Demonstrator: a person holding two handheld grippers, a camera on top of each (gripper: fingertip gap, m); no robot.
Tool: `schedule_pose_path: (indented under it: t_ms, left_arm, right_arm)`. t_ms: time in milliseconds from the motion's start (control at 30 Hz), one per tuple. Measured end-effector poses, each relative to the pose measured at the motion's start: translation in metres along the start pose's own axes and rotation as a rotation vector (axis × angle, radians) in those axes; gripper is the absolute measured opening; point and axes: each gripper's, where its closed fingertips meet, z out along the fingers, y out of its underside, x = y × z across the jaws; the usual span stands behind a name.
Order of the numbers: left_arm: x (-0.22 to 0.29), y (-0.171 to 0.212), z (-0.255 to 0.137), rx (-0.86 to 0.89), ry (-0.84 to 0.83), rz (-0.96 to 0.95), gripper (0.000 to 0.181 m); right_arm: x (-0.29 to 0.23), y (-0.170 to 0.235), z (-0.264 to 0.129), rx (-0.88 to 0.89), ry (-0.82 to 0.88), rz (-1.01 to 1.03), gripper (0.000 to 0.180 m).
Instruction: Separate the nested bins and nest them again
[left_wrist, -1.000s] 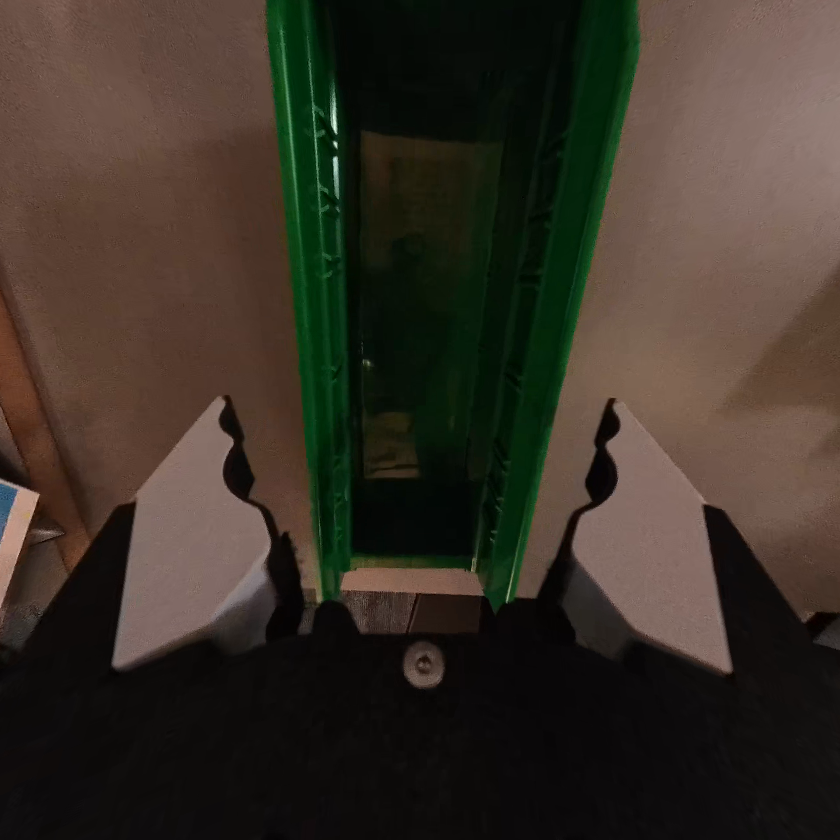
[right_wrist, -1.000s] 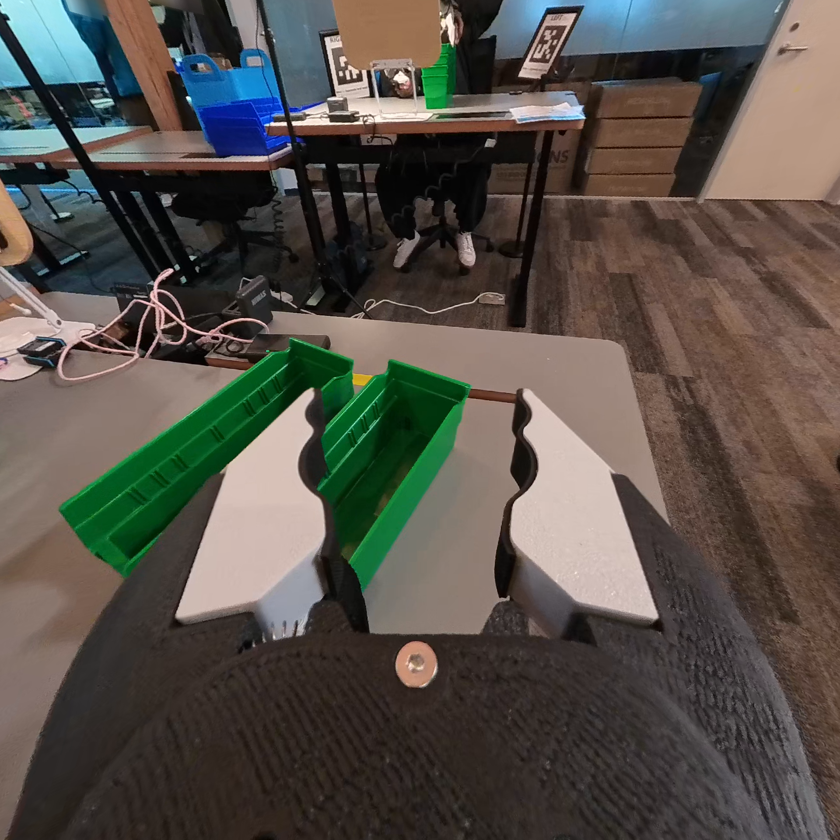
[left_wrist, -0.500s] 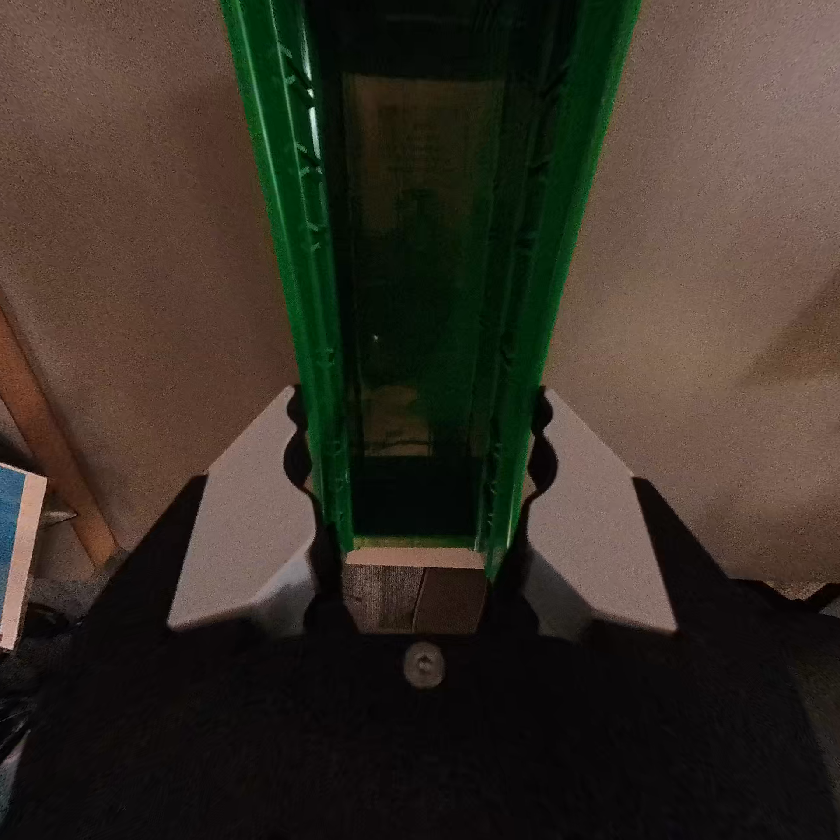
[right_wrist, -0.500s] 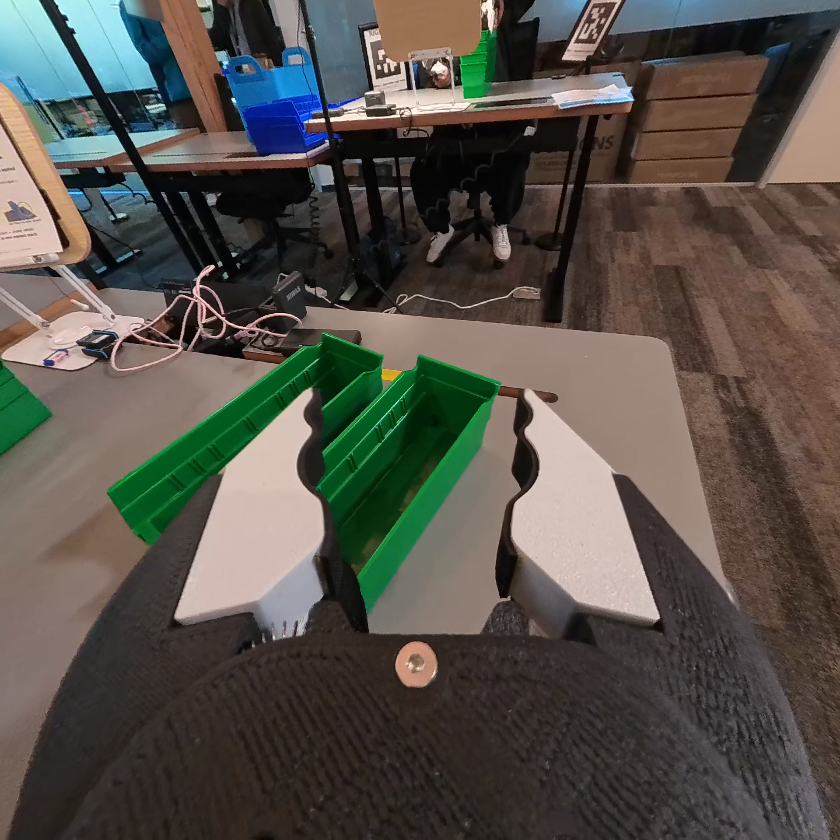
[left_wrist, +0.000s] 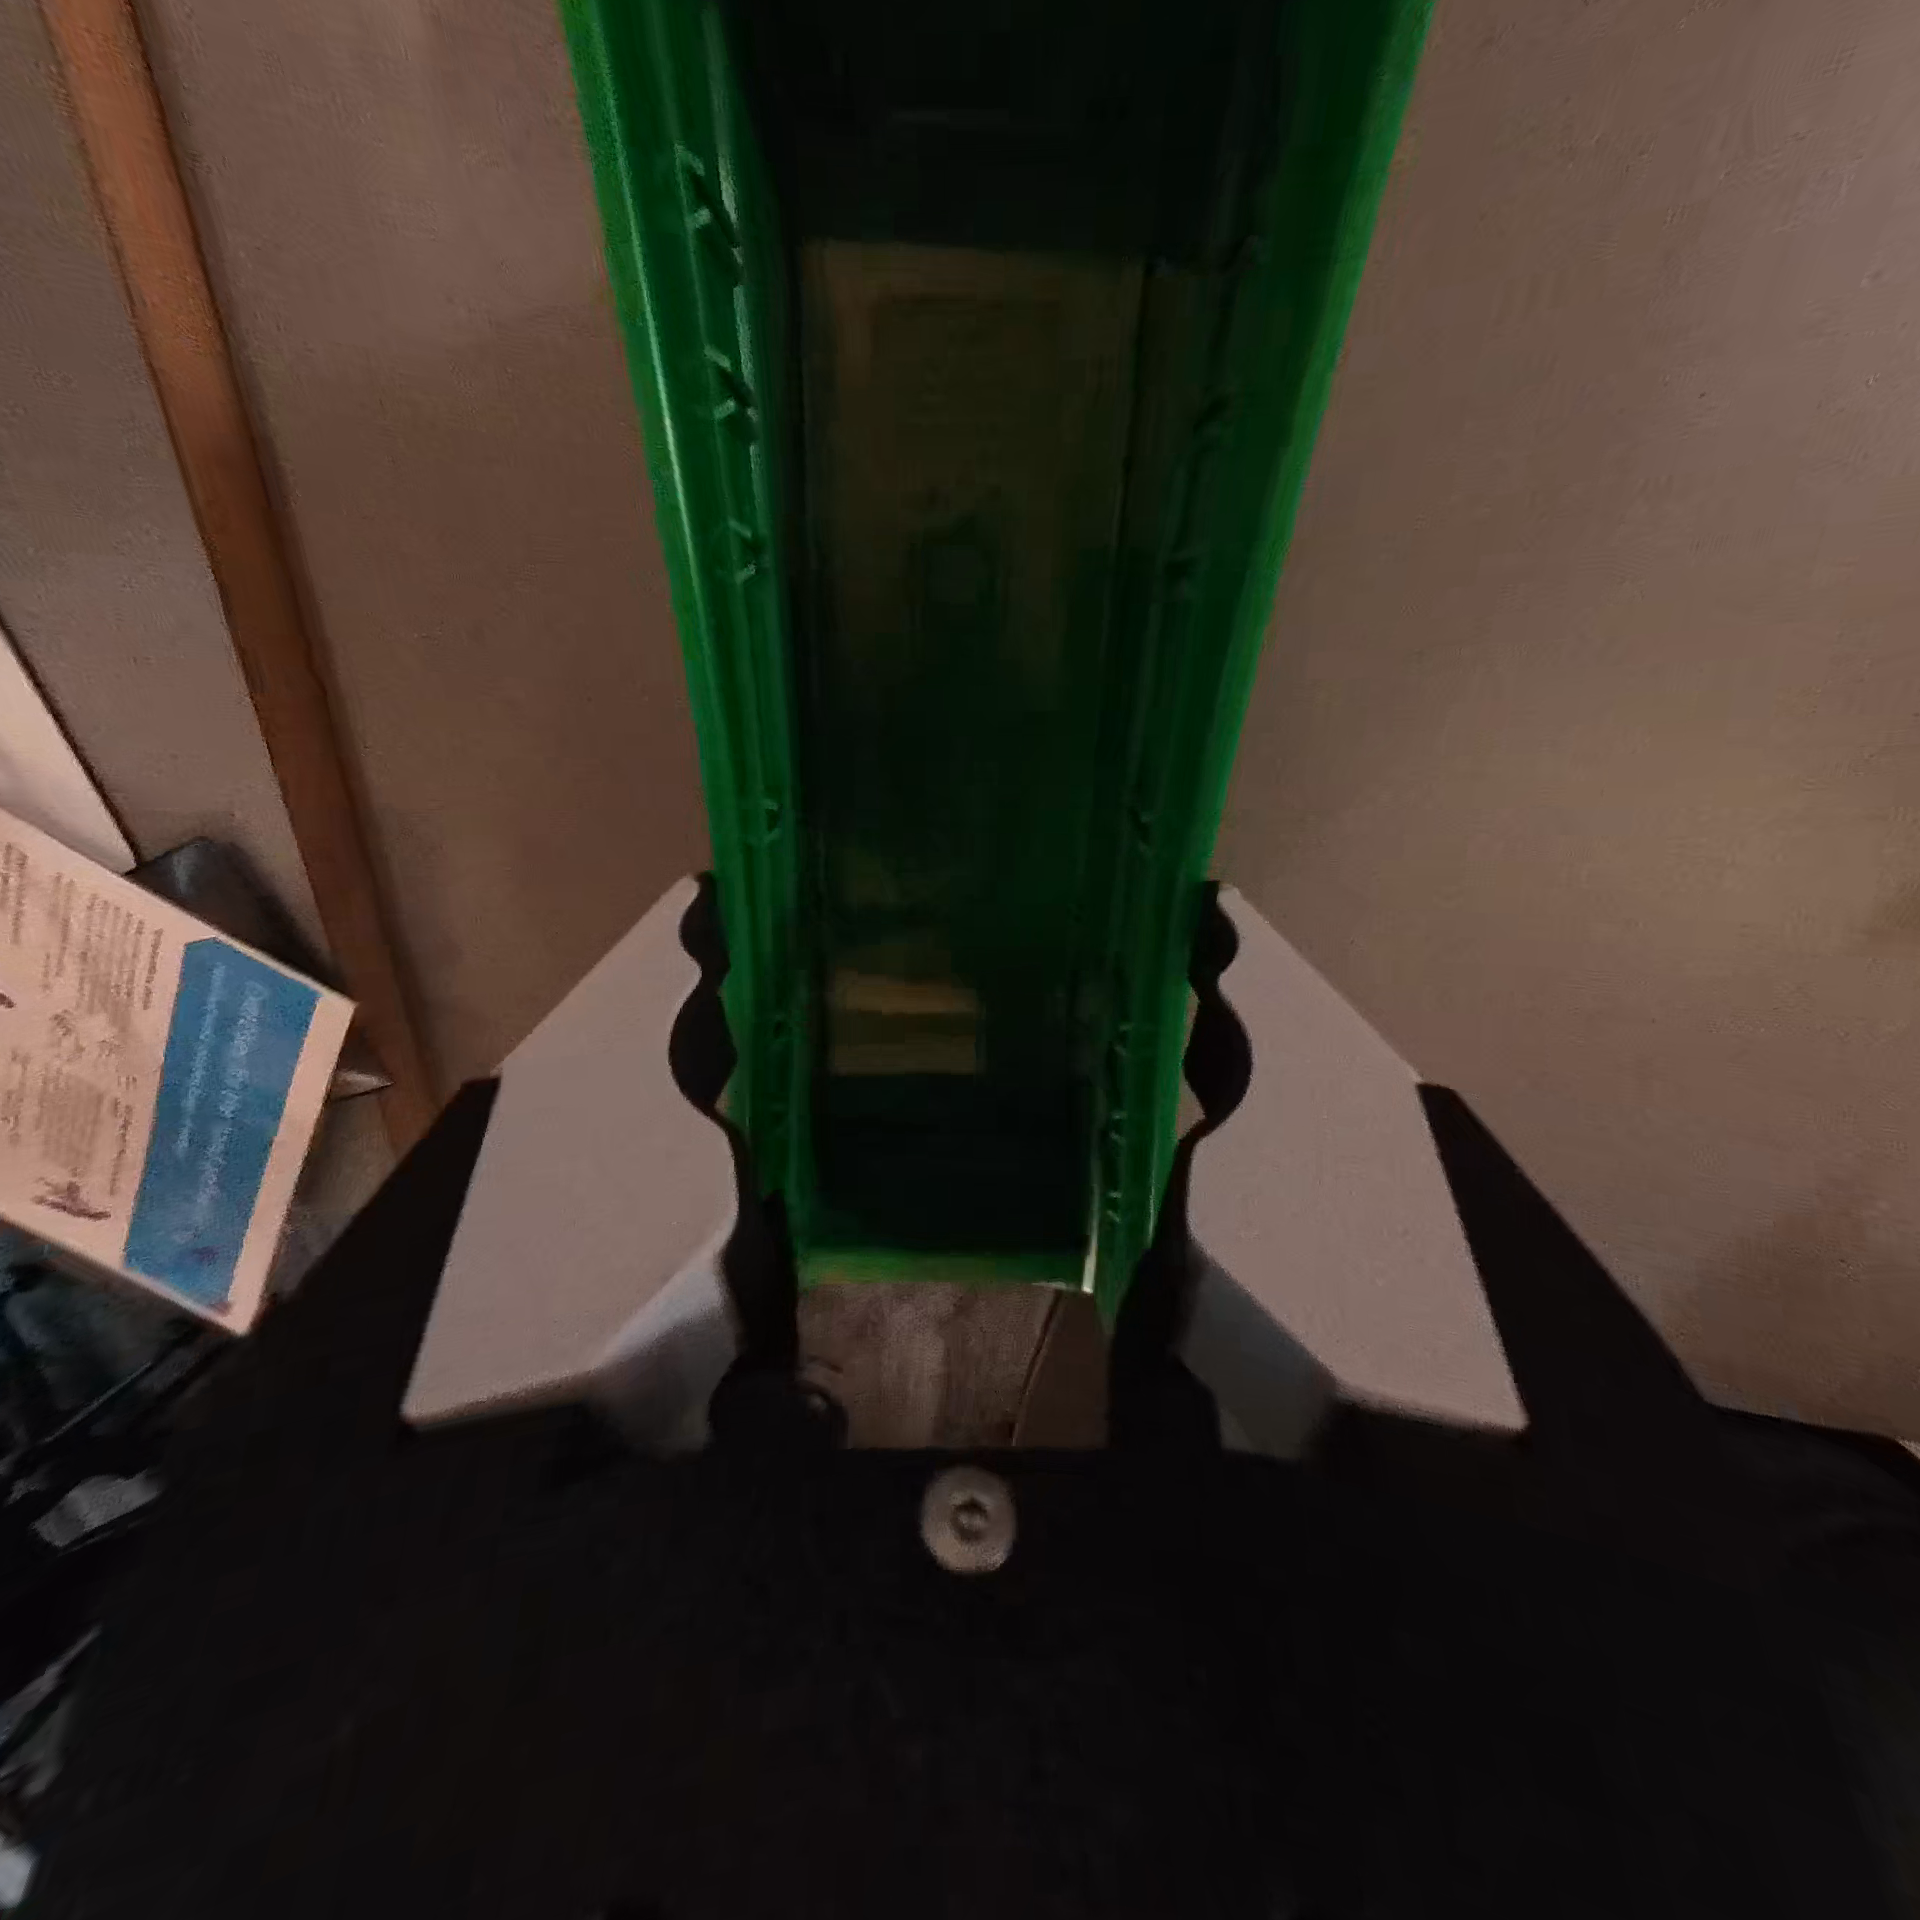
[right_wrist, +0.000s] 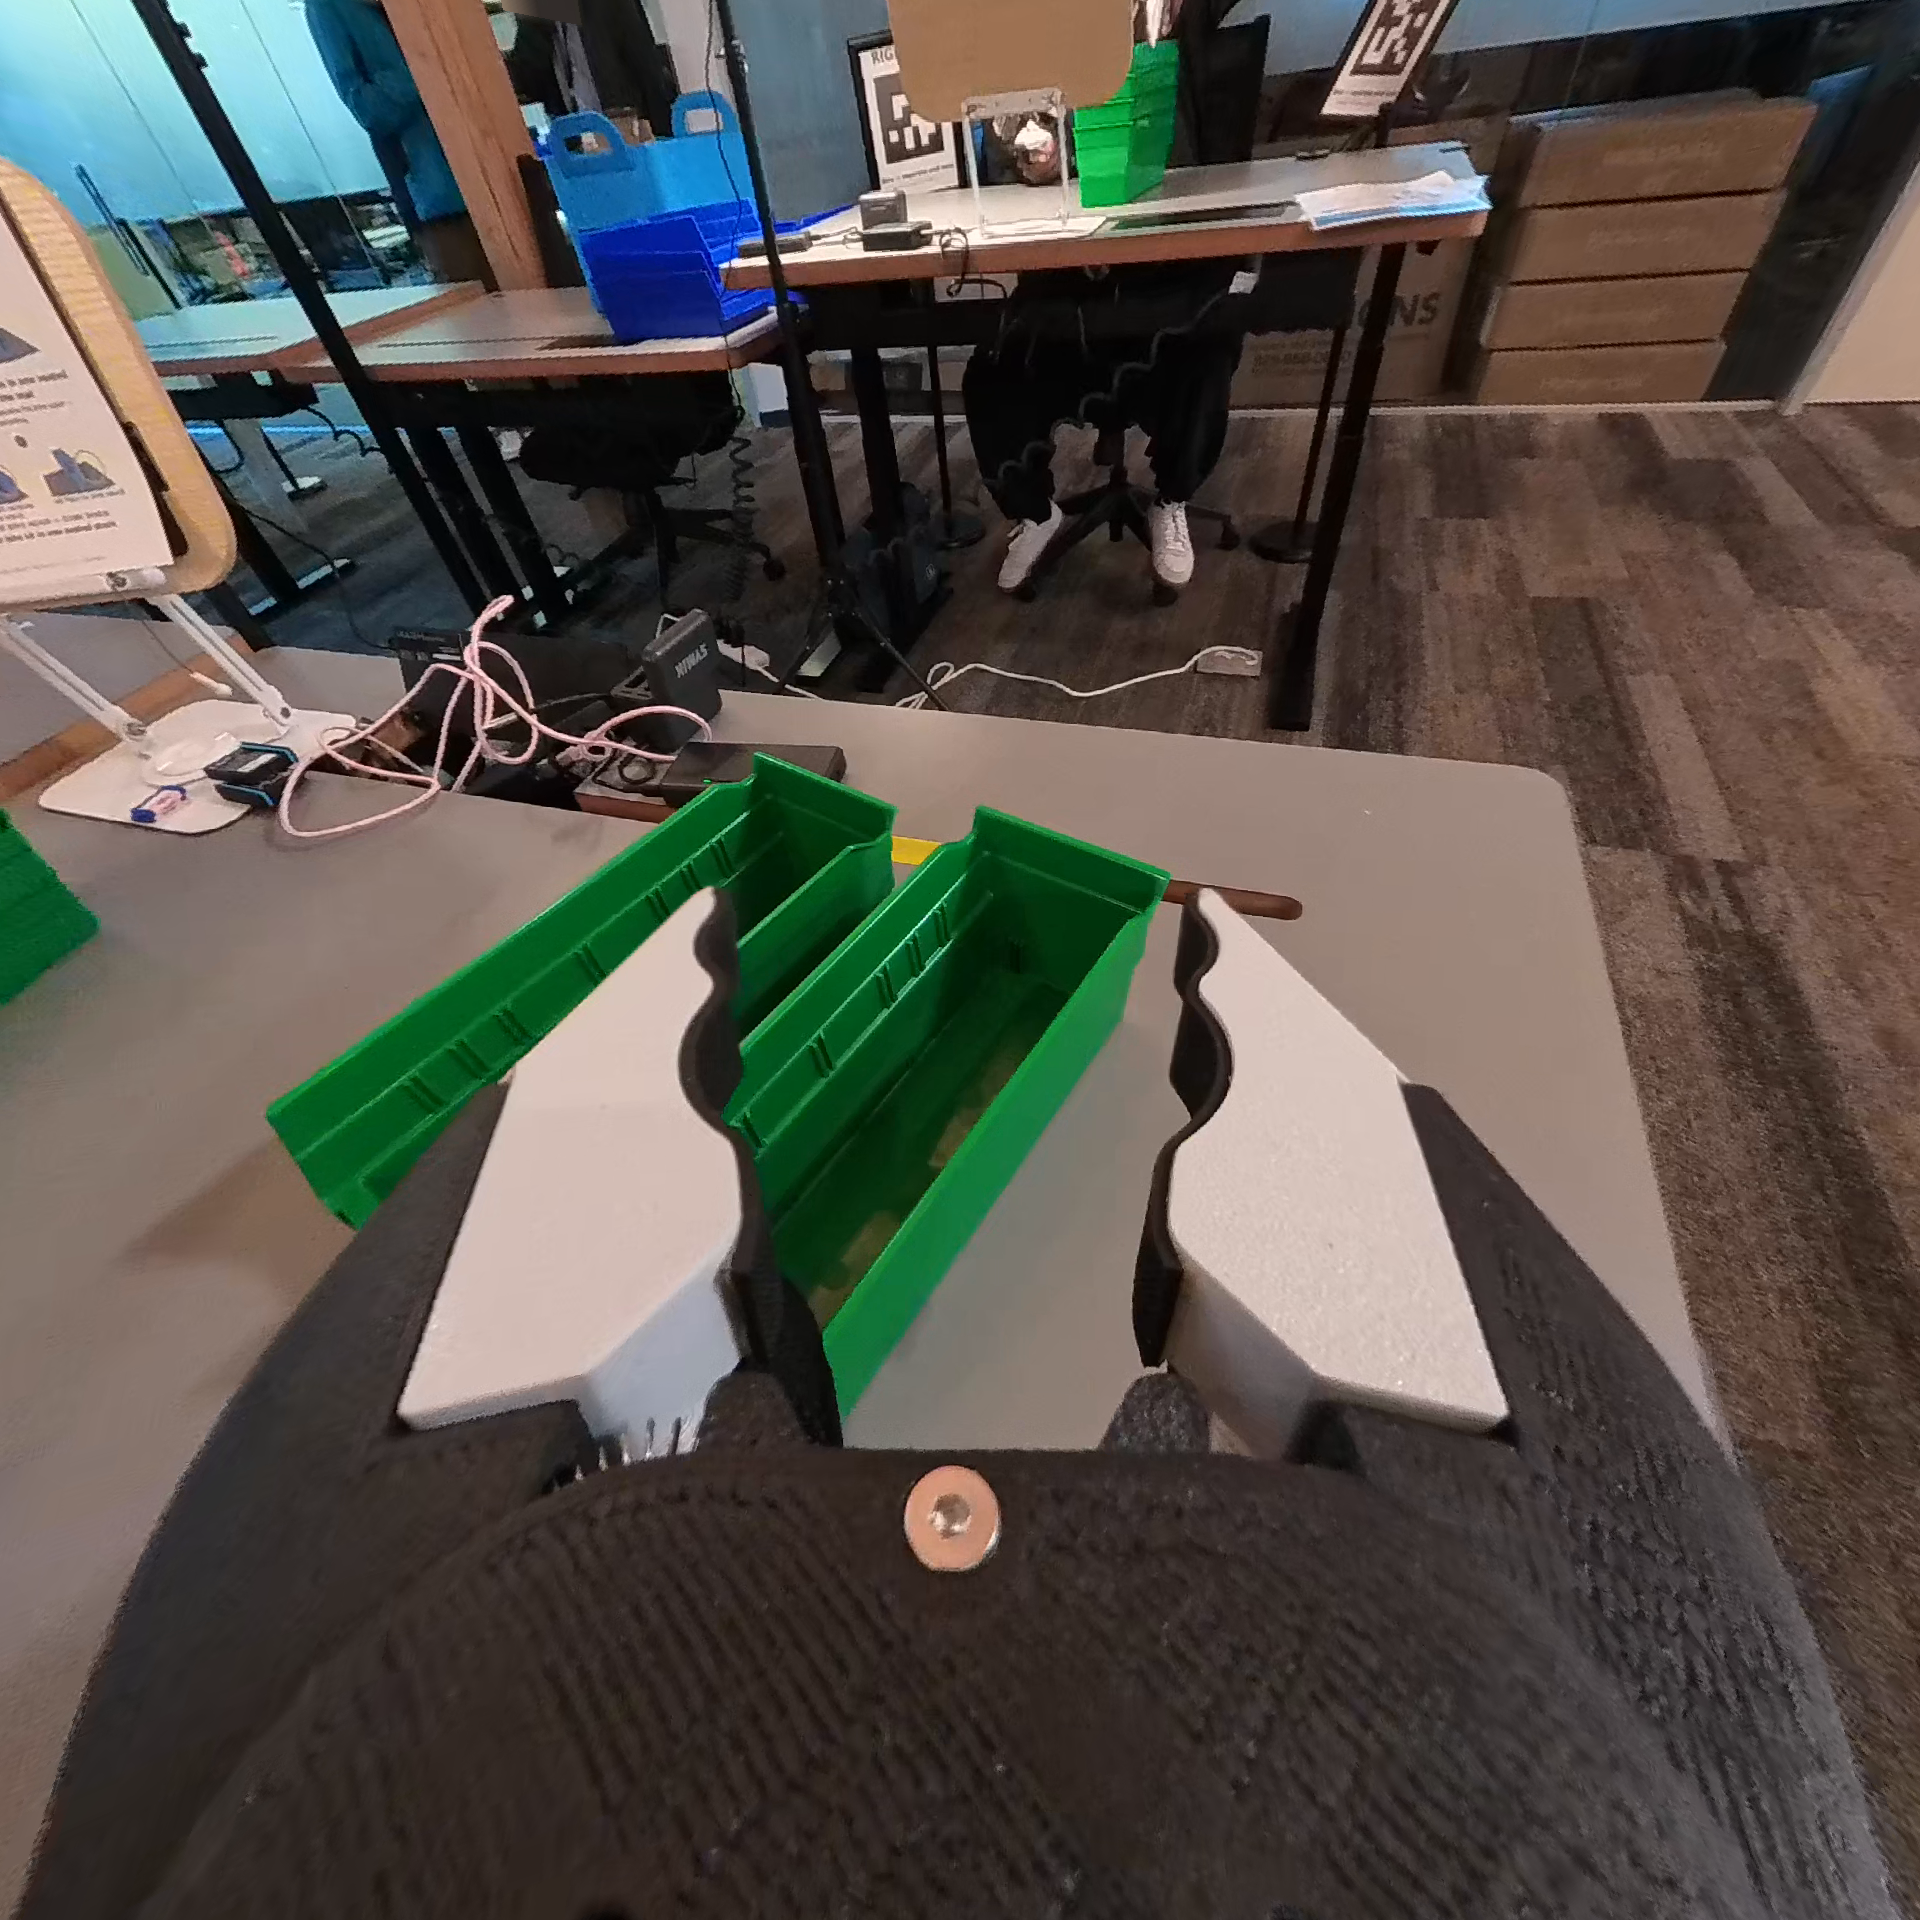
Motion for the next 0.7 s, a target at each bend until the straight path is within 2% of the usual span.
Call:
schedule_pose_path:
  t_ms: [233, 400, 567, 700]
  left_arm:
    - [0.002, -0.01, -0.035, 0.119, 0.164, -0.089, 0.091]
    - [0.015, -0.029, -0.088, 0.24, 0.193, -0.054, 0.092]
    - [0.084, -0.063, -0.131, 0.338, 0.328, 0.056, 0.092]
    - [0.165, -0.09, -0.123, 0.36, 0.419, 0.176, 0.093]
  right_arm:
    - [-0.002, 0.002, 0.004, -0.013, -0.006, -0.005, 0.085]
    - [-0.002, 0.003, 0.004, -0.015, -0.003, -0.005, 0.085]
    - [-0.001, 0.002, 0.003, -0.011, -0.001, -0.002, 0.085]
    - [-0.001, 0.001, 0.002, -0.007, -0.003, -0.003, 0.085]
